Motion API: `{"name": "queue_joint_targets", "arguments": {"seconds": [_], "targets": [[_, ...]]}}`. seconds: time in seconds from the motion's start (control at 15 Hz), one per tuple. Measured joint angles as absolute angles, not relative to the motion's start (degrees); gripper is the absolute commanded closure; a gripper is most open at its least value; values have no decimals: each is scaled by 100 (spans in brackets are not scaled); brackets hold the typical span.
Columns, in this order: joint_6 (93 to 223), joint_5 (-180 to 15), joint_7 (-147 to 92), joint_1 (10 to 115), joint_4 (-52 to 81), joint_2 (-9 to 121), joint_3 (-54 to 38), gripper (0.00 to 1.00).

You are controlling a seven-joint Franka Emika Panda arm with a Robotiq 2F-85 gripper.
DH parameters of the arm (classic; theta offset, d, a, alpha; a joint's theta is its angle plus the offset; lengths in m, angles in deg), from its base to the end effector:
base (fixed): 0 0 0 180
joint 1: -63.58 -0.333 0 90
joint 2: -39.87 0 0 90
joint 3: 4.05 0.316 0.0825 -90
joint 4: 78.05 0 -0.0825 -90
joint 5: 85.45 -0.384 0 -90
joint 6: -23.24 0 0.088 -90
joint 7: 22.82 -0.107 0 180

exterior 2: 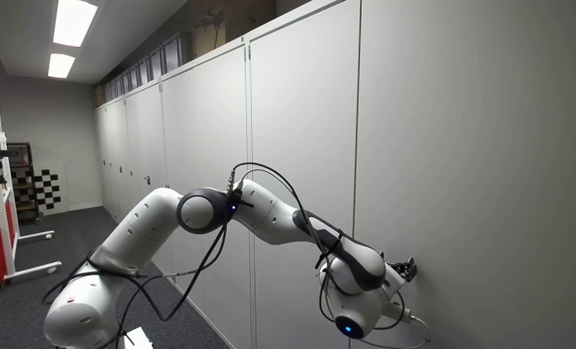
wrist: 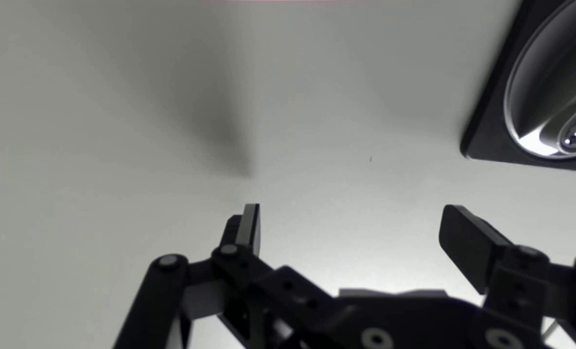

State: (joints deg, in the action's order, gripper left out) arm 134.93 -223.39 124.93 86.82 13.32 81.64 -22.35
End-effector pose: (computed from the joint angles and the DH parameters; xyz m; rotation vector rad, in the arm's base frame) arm 0.6046 -0.4152 0.2752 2.0262 0.2377 2.3323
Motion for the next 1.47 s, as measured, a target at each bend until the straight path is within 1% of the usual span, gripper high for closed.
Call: {"name": "queue_joint_targets", "arguments": {"seconds": [0.4,0.8,1.47], "targets": [[13838,-22310,11993,8651,1669,8039,-2234,0],[14401,-21967,10976,8491,2456,7435,-2240,0],[16107,-20142,8091,8098,3730,5974,-2245,0]]}}
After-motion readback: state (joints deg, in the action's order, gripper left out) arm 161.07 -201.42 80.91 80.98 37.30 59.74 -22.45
